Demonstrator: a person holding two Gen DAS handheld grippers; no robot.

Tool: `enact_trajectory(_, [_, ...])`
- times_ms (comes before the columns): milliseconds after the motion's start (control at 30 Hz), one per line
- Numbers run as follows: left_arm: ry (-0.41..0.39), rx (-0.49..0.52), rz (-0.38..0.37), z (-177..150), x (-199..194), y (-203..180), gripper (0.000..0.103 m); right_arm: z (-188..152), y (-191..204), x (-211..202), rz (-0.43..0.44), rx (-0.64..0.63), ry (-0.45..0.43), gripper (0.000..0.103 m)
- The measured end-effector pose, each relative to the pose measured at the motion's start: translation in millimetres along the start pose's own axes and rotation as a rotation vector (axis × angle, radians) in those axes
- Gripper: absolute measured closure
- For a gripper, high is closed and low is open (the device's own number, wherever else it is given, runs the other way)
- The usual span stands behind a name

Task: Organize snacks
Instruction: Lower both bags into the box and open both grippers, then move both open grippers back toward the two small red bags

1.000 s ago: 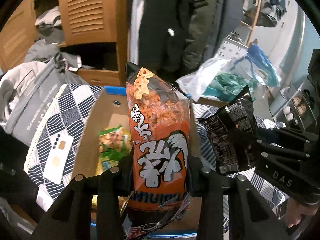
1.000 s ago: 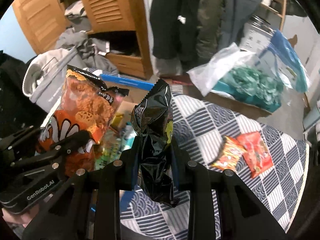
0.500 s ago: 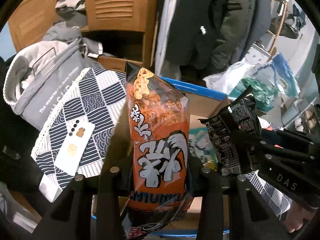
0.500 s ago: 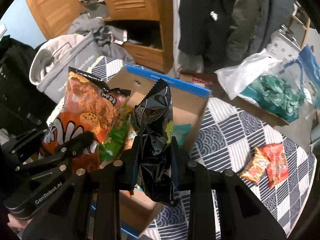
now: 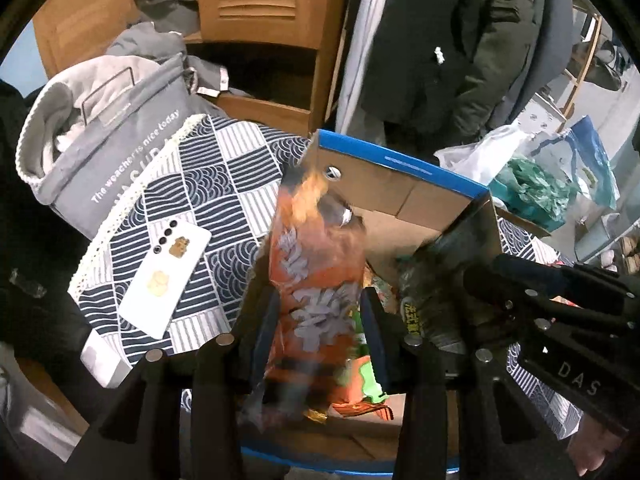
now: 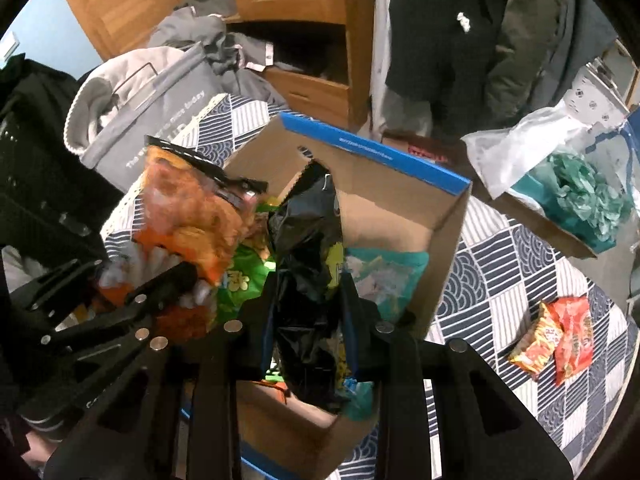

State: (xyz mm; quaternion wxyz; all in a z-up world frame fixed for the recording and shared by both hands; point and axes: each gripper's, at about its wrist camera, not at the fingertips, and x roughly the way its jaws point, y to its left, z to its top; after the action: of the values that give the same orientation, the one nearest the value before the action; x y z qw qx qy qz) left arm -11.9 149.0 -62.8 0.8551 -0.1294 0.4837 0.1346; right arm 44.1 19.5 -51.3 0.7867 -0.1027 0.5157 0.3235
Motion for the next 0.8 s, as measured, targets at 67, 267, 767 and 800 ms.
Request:
enact_trajectory(67, [-0.016,0.003,0.012,1,-4,-1,0.051,0,0,-2,-0.008,-0.004,-0.007,0.065])
enact_trajectory(267, [-0.056,0.015,0.034,5,-16,-5,0.039,1,-8,-11,-0.018,0.019,-0.035,0.048])
enact_trajectory(767, [-0.083,0.106,0.012,7,-29,-55,0.031,-16,-54,-45,-0.093,0.053,-0.090,0.037])
enact_trajectory(800, [-0.080,0.113,0.010,7,-29,-60,0.030,-18,-58,-48,-0.097,0.058,-0.092,0.035])
